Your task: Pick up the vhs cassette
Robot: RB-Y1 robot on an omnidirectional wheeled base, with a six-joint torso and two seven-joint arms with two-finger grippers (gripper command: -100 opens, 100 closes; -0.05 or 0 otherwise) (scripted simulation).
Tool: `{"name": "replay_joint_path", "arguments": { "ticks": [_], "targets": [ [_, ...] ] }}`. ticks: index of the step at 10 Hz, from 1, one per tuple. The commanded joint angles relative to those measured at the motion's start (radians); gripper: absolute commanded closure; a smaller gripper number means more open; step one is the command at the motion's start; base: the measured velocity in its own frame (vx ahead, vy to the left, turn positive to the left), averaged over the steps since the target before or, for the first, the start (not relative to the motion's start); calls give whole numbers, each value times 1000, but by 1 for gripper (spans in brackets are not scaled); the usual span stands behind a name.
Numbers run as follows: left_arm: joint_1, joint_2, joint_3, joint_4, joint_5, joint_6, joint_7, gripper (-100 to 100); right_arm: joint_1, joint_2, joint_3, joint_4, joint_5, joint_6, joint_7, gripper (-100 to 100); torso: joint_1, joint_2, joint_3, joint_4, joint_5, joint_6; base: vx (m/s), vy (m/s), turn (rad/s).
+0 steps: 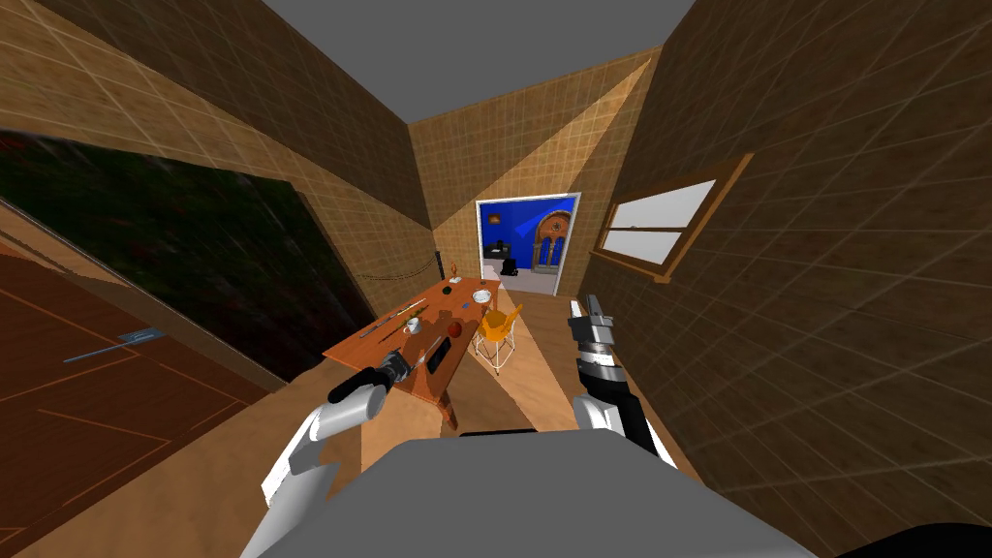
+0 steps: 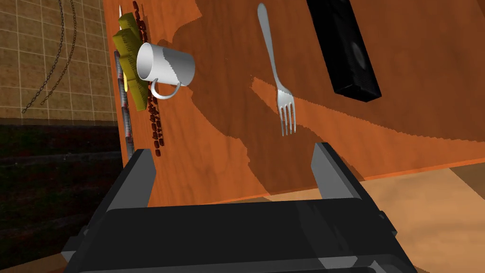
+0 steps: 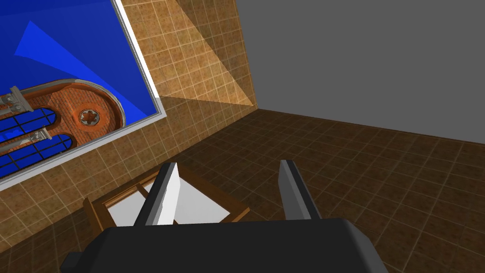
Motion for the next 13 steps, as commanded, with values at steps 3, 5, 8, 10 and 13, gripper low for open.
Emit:
{"name": "replay_joint_path", "arguments": {
  "ticks": [3,5,8,10,13],
  "targets": [
    [-19,25,17,56,23,98,36,-100,0,0,0,0,0,0,0,0,0,1,0,0,0,0,95,-60,27],
    [-31,42,27,85,38,162,59,-100,0,0,0,0,0,0,0,0,-2,-2,-1,-1,-1,0,141,-72,58],
    [-42,58,37,127,51,241,82,-100,0,0,0,0,0,0,0,0,1,0,-1,0,0,0,107,-42,27],
    [-53,75,46,162,64,296,103,-100,0,0,0,0,0,0,0,0,0,-2,-1,-1,0,0,135,-66,41],
    [-64,91,54,195,76,385,123,-100,0,0,0,0,0,0,0,0,-3,-4,-2,-1,-1,0,135,-73,48]
  ]
}}
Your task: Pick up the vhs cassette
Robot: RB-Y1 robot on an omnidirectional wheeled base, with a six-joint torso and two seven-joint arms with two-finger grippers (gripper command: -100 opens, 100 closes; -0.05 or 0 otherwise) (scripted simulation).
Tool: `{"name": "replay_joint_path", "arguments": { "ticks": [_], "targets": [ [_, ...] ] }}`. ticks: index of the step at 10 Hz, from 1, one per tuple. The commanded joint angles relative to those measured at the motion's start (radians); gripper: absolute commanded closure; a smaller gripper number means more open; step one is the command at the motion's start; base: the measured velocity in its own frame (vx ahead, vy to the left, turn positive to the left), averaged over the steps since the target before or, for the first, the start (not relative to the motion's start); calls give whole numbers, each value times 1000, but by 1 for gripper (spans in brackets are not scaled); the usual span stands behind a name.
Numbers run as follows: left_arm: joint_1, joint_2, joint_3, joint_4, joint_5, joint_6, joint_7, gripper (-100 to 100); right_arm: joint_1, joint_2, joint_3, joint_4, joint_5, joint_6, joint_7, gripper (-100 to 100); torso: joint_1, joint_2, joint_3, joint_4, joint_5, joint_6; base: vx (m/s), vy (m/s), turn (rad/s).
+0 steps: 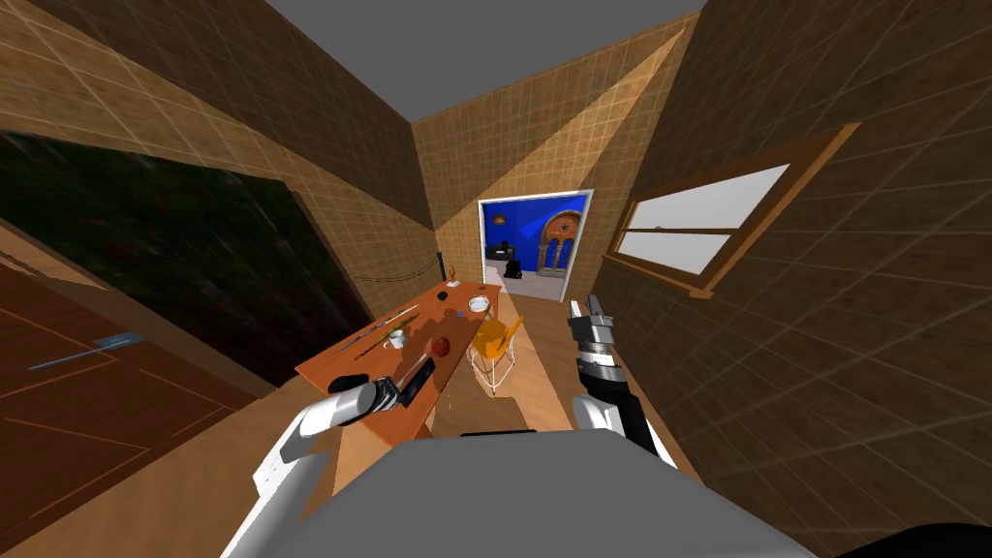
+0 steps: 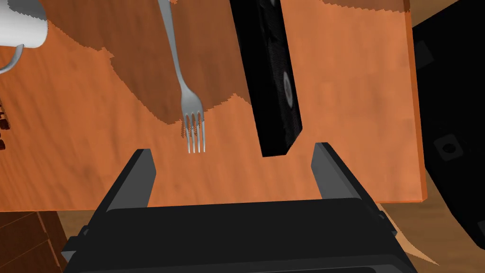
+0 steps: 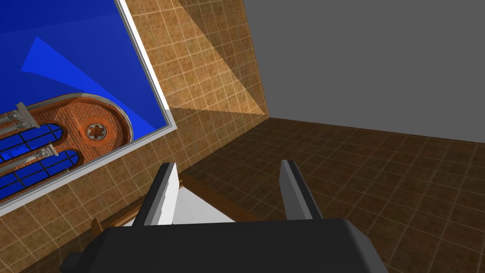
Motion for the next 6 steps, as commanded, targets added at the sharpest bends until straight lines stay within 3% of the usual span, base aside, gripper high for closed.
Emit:
{"name": "replay_joint_path", "arguments": {
  "ticks": [1,3,6],
  "targets": [
    [-11,17,8,41,13,50,21,-100,0,0,0,0,0,0,0,0,0,0,0,0,0,0,159,-49,54],
    [-11,17,8,41,13,85,21,-100,0,0,0,0,0,0,0,0,2,-1,0,0,1,0,99,-18,13],
    [-29,47,21,100,32,173,55,-100,0,0,0,0,0,0,0,0,3,3,2,1,1,0,108,-39,48]
  ]
}}
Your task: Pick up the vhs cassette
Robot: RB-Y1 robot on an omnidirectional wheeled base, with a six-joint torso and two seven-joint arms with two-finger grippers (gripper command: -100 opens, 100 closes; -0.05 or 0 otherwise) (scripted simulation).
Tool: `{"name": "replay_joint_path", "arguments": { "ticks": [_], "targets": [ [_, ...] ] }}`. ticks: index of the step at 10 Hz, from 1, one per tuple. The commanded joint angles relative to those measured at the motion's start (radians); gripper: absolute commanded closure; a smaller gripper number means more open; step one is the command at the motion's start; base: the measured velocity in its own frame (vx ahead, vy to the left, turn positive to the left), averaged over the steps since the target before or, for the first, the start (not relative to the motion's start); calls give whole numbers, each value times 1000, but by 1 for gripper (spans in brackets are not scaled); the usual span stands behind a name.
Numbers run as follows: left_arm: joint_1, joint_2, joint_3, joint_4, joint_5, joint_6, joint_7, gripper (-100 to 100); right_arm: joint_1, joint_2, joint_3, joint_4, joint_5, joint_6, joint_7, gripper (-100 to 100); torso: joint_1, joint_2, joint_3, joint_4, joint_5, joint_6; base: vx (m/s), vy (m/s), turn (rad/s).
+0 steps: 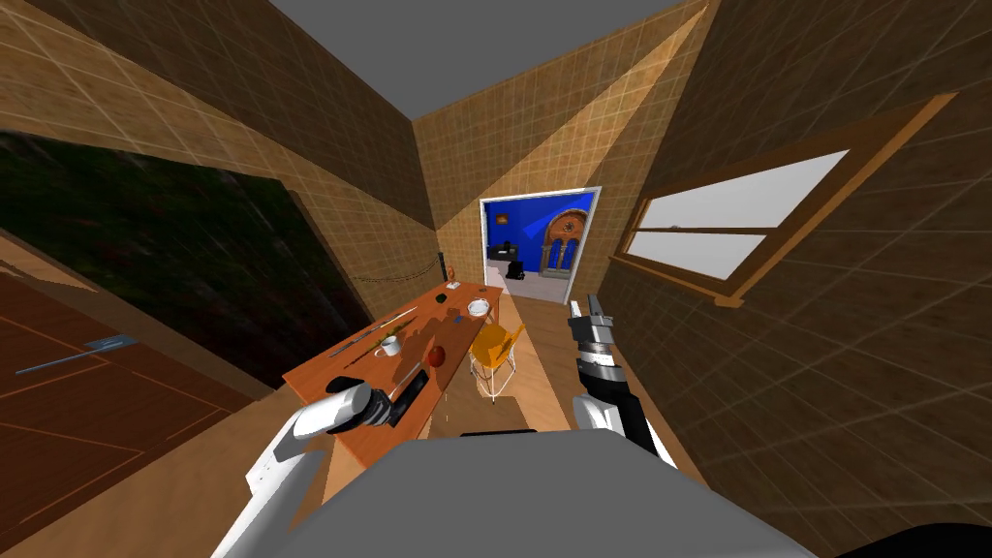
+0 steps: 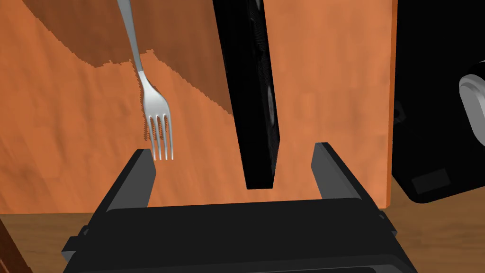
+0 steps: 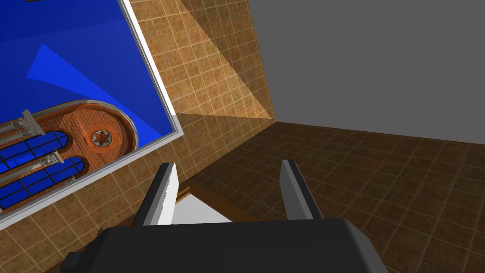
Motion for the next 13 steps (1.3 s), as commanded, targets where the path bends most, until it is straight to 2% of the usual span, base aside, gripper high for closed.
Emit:
{"name": "replay_joint_path", "arguments": {
  "ticks": [1,2,3,4,8,10,11,12,13],
  "targets": [
    [-11,10,3,22,5,39,9,-100,0,0,0,0,0,0,0,0,0,0,0,0,0,0,124,-55,30],
    [-19,23,8,49,13,77,24,-100,0,0,0,0,0,0,0,0,0,0,0,0,0,0,144,-57,35],
    [-19,23,8,49,13,84,24,-100,0,0,0,0,0,0,0,0,0,-1,-1,0,0,0,125,-42,29],
    [-25,35,12,74,20,125,38,-100,0,0,0,0,0,0,0,0,1,0,0,0,0,0,118,-27,46],
    [-41,64,21,131,37,217,67,-100,0,0,0,0,0,0,0,0,1,1,0,0,0,0,133,-39,46],
    [-46,75,23,152,42,248,77,-100,0,0,0,0,0,0,0,0,1,-1,-1,0,0,0,140,-41,27],
    [-42,70,22,140,39,239,76,-100,0,0,0,0,0,0,0,0,1,0,-1,0,0,0,48,-15,5],
    [-42,70,22,141,40,243,77,0,0,0,0,0,0,0,0,0,3,4,2,0,0,0,10,-3,-1],
    [-46,60,17,171,31,210,66,-100,0,0,0,0,0,0,0,0,4,6,3,1,1,0,11,1,19]
  ]
}}
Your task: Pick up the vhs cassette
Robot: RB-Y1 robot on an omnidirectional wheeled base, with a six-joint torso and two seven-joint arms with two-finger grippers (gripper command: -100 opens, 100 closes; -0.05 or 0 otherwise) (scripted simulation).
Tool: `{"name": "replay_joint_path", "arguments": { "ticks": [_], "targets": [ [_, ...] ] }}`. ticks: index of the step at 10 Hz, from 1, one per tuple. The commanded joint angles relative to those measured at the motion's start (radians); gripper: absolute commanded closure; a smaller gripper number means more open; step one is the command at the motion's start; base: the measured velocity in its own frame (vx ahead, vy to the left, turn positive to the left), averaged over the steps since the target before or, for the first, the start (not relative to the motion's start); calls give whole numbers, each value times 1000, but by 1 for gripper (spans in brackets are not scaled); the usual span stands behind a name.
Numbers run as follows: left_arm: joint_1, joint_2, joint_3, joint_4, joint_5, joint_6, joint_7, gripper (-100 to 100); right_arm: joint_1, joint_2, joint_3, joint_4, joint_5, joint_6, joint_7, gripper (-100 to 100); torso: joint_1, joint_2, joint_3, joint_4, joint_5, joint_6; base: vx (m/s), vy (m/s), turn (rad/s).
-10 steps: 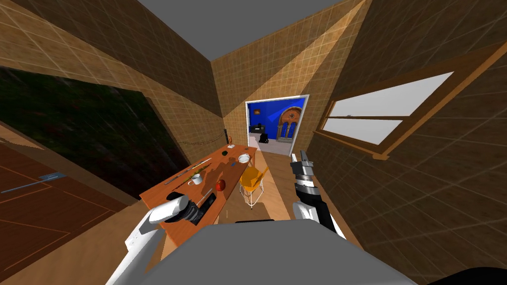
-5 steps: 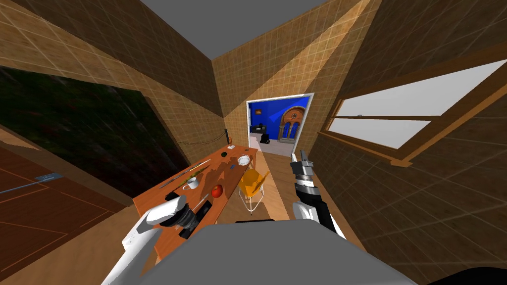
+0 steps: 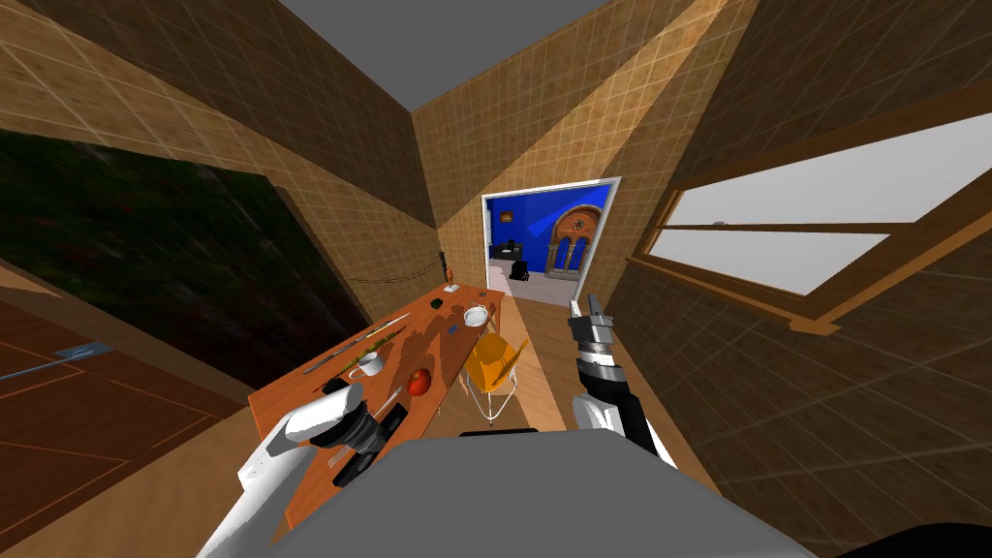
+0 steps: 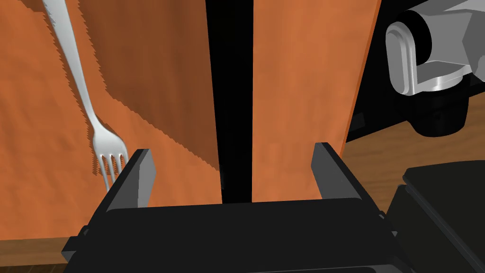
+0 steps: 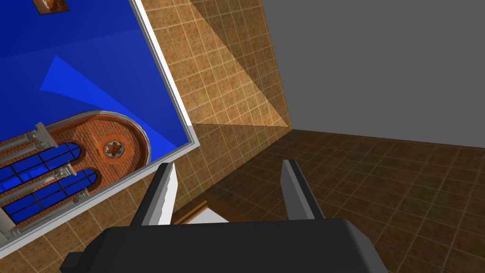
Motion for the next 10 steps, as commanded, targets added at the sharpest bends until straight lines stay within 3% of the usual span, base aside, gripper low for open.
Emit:
{"name": "replay_joint_path", "arguments": {
  "ticks": [1,3,4,5,9,10],
  "targets": [
    [0,-12,-5,23,-9,-33,-10,-100,0,0,0,0,0,0,0,0,0,0,0,0,0,0,13,5,18],
    [-3,-22,-10,53,-18,-65,-21,-100,0,0,0,0,0,0,0,0,0,0,0,0,0,0,11,3,12],
    [0,-18,-8,41,-14,-52,-17,-100,0,0,0,0,0,0,0,0,0,1,0,0,0,0,0,0,0],
    [0,-19,-8,44,-14,-56,-19,100,0,0,0,0,0,0,0,0,0,1,1,0,0,0,0,0,0],
    [0,-19,-8,44,-14,-54,-18,100,0,0,0,0,0,0,0,0,0,1,1,0,0,0,0,0,0],
    [0,-19,-8,44,-14,-54,-18,0,0,0,0,0,0,0,0,0,1,1,1,0,0,0,0,0,0]
  ]
}}
